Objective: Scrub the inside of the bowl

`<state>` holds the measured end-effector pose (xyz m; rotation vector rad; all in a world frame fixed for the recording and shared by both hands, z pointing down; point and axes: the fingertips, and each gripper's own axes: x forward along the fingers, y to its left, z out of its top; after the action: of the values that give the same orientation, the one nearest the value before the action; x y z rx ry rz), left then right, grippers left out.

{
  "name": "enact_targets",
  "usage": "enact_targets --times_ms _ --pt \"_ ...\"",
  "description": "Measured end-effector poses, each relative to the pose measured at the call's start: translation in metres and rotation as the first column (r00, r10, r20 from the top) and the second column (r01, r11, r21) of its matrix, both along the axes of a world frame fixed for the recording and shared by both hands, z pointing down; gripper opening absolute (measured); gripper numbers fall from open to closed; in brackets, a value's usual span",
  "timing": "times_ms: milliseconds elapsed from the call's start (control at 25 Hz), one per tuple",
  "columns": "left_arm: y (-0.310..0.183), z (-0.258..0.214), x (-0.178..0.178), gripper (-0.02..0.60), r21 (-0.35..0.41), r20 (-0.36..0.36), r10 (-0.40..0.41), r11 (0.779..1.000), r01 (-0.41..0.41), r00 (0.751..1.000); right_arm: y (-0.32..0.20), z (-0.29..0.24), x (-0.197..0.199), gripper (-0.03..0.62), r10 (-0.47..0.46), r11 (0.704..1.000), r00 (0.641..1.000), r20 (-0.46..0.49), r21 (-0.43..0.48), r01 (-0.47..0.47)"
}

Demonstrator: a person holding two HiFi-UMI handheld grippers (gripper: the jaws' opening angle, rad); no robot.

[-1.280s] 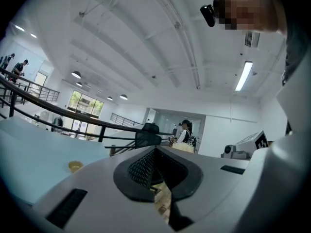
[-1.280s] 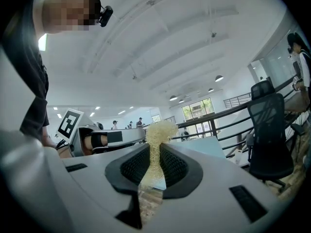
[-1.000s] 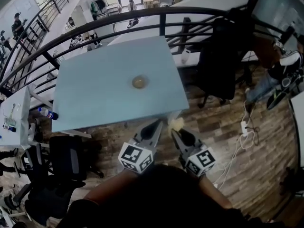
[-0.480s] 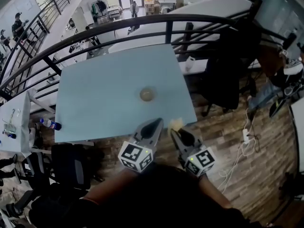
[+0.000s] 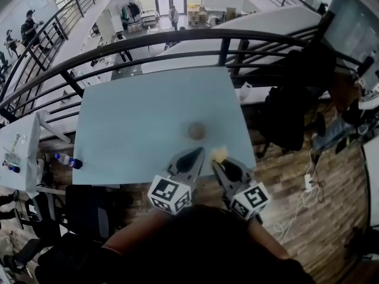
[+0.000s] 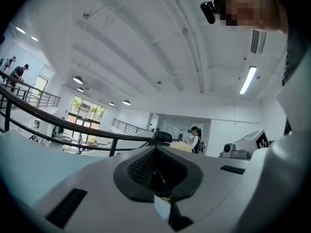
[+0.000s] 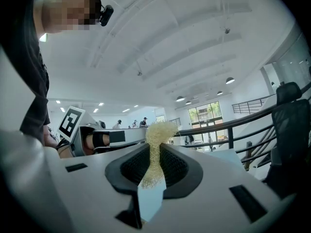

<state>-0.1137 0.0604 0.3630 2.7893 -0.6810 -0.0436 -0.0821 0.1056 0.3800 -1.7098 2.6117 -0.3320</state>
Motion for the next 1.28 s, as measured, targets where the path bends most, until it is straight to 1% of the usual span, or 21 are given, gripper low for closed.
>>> enact_targets --times_ms 200,360,560,720,880,1000,1120,1280 --pt "-0.017 0.006 -0.016 -0.003 -0.002 0.003 -0.009 1.0 0.009 1.0 -0.019 0.004 -0.019 0.066 -0.028 1.0 0.999 -0.028 0.0 0.028" --pt "-0.029 0.009 -0.024 -0.003 0.0 0.017 -0.024 1.0 0.024 1.0 -0.034 0.008 -0.027 0.066 -0.043 0.999 0.999 -0.024 -0.007 0.043" --pt "-0.044 0.017 -0.017 -0.003 -0.028 0.027 -0.037 0.999 0.038 0.999 -0.05 0.013 -0.021 0.066 -0.072 0.997 0.997 -0.028 -0.019 0.071" --pt "-0.057 0.017 -0.005 -0.002 -0.019 0.044 -0.063 0.998 0.064 0.997 -0.068 0.011 -0.008 0.066 -0.099 0.995 0.995 -0.008 -0.025 0.099" --pt "-0.07 0.017 0.008 -0.003 -0.015 0.052 -0.104 0.994 0.105 0.993 -0.084 0.01 0.004 0.066 -0.148 0.989 0.989 -0.012 -0.015 0.148" --pt "-0.081 0.021 0.026 -0.003 -0.007 0.064 -0.128 0.992 0.129 0.99 -0.094 0.015 0.023 0.066 -0.178 0.984 0.984 -0.024 -0.021 0.178" --pt "-0.092 0.023 0.047 -0.003 -0.008 0.068 -0.157 0.987 0.158 0.985 -0.105 0.012 0.044 0.066 -0.2 0.98 0.98 -0.012 -0.018 0.199" --pt "-0.104 0.02 0.074 -0.002 -0.024 0.067 -0.184 0.982 0.185 0.981 -0.119 0.006 0.07 0.066 -0.242 0.97 0.97 -0.014 -0.012 0.242"
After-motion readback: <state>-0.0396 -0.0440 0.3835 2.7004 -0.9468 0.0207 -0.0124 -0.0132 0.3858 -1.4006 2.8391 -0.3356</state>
